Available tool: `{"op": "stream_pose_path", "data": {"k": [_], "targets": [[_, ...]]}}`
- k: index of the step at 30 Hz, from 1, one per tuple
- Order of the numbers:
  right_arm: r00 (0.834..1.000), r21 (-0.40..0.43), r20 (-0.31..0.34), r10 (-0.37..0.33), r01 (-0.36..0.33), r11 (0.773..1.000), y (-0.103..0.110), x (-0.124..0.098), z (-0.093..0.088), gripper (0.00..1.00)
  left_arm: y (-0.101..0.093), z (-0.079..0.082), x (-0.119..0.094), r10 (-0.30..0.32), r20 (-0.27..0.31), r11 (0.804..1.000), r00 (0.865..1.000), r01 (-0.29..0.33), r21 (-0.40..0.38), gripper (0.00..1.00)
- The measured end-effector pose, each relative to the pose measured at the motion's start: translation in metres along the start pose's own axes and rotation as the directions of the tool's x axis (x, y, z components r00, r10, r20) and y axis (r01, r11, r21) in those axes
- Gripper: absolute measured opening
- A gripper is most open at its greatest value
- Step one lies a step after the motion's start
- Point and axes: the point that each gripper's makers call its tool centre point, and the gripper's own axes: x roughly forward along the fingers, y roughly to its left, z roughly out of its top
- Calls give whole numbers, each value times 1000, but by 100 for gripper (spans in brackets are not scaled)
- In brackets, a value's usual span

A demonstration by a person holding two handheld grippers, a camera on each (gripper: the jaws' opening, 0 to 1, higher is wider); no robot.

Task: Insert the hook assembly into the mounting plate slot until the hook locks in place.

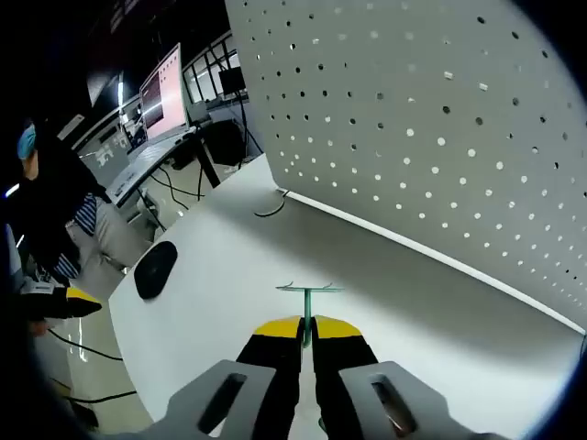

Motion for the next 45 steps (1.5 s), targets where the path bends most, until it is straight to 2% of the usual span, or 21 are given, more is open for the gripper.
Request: {"op": "stream_pose_path", "data": {"k": [8,11,13,16,20,27,32,39,45], "targets": [[999,31,36,9,-10,999,0,-34,4,0,-2,8,-1,-7,6,999,1000,6,44,96],[999,41,47,13,-15,999,1,-46,3,0,-5,17,-1,-11,18,998,1000,9,64,95],[998,69,57,27,-31,997,4,-66,-1,0,-14,26,2,-29,20,994,999,27,101,95],[997,81,65,37,-43,996,5,-76,-2,0,-21,30,4,-43,21,992,999,40,116,94],[994,138,72,76,-85,987,13,-91,-9,0,-30,35,9,-66,19,988,998,63,139,93],[989,177,82,121,-134,975,29,-113,-22,0,-36,42,18,-90,-1,977,996,89,193,90],[985,209,90,147,-163,964,38,-126,-30,0,-43,48,22,-107,7,973,994,104,208,89],[974,278,101,202,-223,934,54,-141,-39,0,-61,45,29,-159,-13,957,987,157,243,87],[965,326,117,233,-259,909,61,-150,-43,0,-73,48,32,-206,-12,946,978,202,254,80]]}}
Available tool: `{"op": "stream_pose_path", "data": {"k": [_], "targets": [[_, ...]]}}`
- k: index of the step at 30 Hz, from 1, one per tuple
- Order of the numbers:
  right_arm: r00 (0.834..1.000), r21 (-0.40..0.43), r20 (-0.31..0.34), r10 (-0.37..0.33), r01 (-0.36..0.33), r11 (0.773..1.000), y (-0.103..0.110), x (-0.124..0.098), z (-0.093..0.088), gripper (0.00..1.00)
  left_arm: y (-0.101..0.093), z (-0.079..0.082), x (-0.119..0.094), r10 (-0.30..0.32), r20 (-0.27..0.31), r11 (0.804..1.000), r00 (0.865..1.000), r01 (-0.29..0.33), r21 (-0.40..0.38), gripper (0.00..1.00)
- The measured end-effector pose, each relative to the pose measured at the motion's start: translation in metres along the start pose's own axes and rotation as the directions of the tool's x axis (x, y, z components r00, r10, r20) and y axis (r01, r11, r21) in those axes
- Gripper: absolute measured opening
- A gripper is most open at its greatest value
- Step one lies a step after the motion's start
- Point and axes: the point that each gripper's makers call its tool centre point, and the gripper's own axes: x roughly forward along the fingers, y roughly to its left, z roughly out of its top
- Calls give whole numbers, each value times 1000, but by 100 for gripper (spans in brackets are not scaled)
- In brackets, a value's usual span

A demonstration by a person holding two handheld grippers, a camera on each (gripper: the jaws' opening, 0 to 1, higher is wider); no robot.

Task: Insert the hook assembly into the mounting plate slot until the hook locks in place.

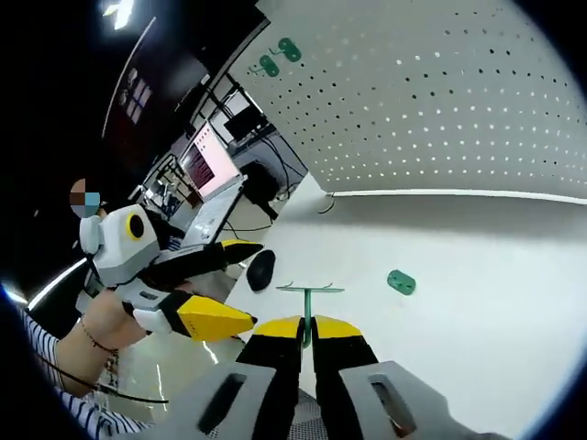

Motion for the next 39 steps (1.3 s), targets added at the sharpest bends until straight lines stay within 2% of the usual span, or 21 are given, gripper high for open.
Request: {"op": "stream_pose_path", "data": {"k": [4,7,10,12,15,16,18,19,20,25,28,34,36,37,39], "targets": [[999,23,-6,36,-36,999,4,-5,-3,0,-8,3,3,-48,-1,999,999,48,6,78],[997,93,3,72,-72,993,5,-9,-3,0,-14,6,4,-76,6,997,997,75,21,75],[997,106,5,74,-74,992,3,-14,-3,0,-18,10,5,-98,12,995,995,98,32,75],[994,175,30,107,-110,978,9,-16,1,0,-17,11,6,-98,11,995,995,97,35,74],[993,174,28,117,-120,977,9,-20,3,0,-21,13,7,-125,12,992,992,125,37,70],[990,197,35,139,-144,970,11,-22,3,0,-22,14,7,-134,16,990,991,134,38,68],[979,309,64,196,-206,929,18,-26,7,0,-29,18,6,-167,27,985,986,166,39,65],[976,327,74,203,-216,920,16,-28,9,0,-31,19,6,-179,30,983,983,178,41,63],[977,315,71,201,-214,925,14,-29,9,0,-34,20,6,-195,32,980,980,194,48,62],[973,326,80,218,-232,916,14,-35,13,0,-41,27,6,-228,47,972,973,224,74,52],[971,329,81,224,-238,914,14,-38,13,0,-45,32,7,-250,64,967,966,245,68,52],[965,329,76,251,-262,907,18,-42,12,0,-61,33,10,-313,48,946,948,307,105,50],[957,352,80,278,-288,890,23,-45,13,0,-64,34,11,-324,48,944,945,320,77,51],[957,347,81,279,-290,892,23,-46,13,0,-68,37,10,-339,67,940,938,335,66,50],[952,360,81,296,-304,882,24,-49,11,0,-71,38,10,-355,64,933,933,350,77,46]]}}
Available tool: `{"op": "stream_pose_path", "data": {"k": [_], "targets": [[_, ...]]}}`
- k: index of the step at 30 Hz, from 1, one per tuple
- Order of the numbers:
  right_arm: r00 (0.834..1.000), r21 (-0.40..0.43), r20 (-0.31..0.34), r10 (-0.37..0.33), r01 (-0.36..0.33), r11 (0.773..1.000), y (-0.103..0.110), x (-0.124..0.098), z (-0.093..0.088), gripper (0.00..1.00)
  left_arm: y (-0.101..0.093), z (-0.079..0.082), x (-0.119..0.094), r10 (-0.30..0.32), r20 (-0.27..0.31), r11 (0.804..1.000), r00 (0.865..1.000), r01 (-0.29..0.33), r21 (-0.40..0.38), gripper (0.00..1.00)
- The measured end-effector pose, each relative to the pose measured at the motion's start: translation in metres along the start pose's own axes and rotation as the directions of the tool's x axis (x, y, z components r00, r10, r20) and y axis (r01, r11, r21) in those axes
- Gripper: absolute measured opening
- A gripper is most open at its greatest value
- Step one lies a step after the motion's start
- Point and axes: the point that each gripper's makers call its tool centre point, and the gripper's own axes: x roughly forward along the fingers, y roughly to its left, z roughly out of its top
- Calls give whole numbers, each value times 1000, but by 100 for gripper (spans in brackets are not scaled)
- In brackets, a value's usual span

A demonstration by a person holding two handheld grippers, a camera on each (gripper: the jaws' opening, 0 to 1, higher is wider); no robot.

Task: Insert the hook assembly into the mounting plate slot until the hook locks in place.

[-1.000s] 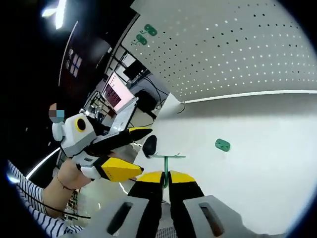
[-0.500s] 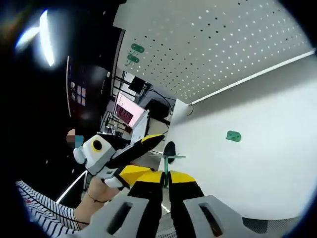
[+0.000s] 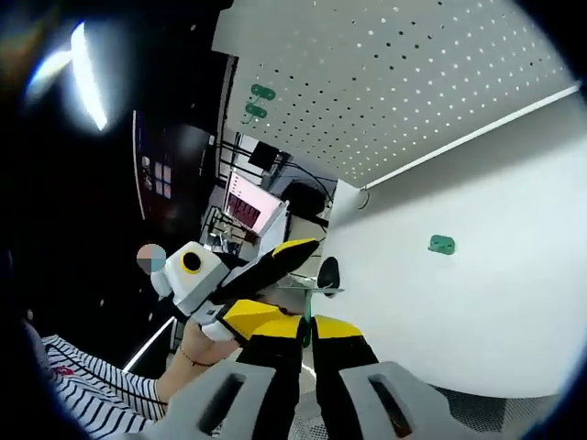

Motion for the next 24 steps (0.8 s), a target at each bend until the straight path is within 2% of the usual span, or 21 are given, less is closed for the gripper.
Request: {"op": "stream_pose_path", "data": {"k": [6,18,24], "targets": [[999,-8,-26,36,-37,999,7,-1,-5,0,-9,3,3,-57,4,998,998,57,12,34],[997,5,-25,76,-76,997,14,0,-3,0,-27,5,-2,-153,-9,987,988,154,56,7],[995,19,-35,93,-92,996,17,2,-7,0,-29,4,-4,-149,-30,979,988,151,140,5]]}}
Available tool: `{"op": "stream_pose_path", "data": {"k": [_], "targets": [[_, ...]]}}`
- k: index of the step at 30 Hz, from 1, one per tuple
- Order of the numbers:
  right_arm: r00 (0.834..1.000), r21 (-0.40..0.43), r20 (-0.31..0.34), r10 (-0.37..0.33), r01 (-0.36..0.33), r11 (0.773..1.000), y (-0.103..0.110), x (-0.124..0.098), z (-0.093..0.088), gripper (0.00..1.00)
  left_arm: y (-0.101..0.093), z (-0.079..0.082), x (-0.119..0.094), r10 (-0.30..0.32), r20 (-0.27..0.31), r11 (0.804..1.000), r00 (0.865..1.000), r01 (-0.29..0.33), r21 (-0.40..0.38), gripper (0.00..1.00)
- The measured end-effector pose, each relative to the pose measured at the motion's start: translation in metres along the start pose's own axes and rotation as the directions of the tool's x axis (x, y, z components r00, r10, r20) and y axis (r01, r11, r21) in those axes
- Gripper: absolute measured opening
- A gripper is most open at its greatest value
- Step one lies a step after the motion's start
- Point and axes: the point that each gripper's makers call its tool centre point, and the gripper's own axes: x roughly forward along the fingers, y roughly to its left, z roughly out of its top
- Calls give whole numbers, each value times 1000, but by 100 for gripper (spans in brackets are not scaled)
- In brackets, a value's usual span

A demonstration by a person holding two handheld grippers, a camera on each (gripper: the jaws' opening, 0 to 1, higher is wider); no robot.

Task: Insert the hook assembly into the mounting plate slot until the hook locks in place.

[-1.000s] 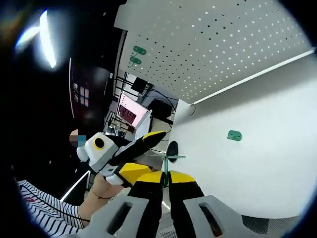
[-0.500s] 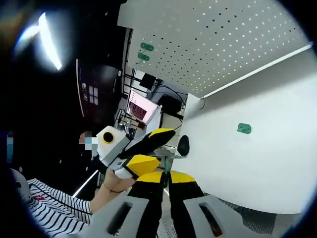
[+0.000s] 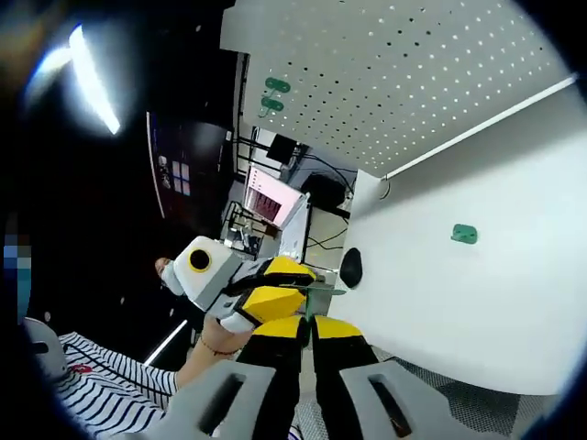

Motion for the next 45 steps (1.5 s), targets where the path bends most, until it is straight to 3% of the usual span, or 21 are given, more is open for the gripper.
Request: {"op": "stream_pose_path", "data": {"k": [3,6,13,20,23,25,30,31,33,36,37,38,40,42,45], "targets": [[1000,2,-6,0,0,1000,-1,0,-2,0,-1,-5,0,19,-55,992,998,-12,125,4],[1000,-6,-9,-8,8,1000,-4,-1,-4,1,-1,-7,2,35,-93,983,995,-17,180,3],[999,-32,9,-33,33,999,-9,-2,-1,1,-2,-12,7,39,-139,978,990,-10,209,1],[993,-166,43,-113,119,979,-16,-9,8,4,5,-13,12,81,-162,982,983,-50,182,1],[984,-303,48,-172,178,936,-19,-14,11,5,16,-16,10,133,-179,980,975,-103,168,1],[977,-352,60,-203,211,912,-20,-16,13,5,23,-16,8,161,-181,979,970,-133,155,1],[959,-477,117,-260,284,832,-20,-21,19,5,51,-28,-7,301,-256,953,919,-279,120,1],[958,-481,120,-260,285,829,-18,-20,19,5,53,-29,-8,315,-255,949,914,-295,115,1],[954,-517,129,-271,298,803,-17,-20,21,5,56,-30,-12,331,-258,944,908,-323,71,1],[958,-500,169,-232,286,817,-6,-18,27,11,68,-33,-19,381,-263,920,886,-391,12,1],[955,-524,173,-242,297,798,-4,-18,28,12,72,-35,-22,395,-272,910,878,-414,-15,1],[946,-585,192,-260,323,744,-4,-19,32,12,72,-35,-23,395,-267,907,879,-420,-39,1],[943,-635,199,-268,333,697,-2,-17,32,11,69,-32,-23,381,-241,902,893,-417,-117,1],[945,-655,186,-269,323,683,2,-12,28,11,64,-28,-22,362,-222,898,905,-402,-177,1],[942,-694,186,-280,328,641,3,-7,25,11,60,-26,-20,354,-219,894,909,-398,-207,1]]}}
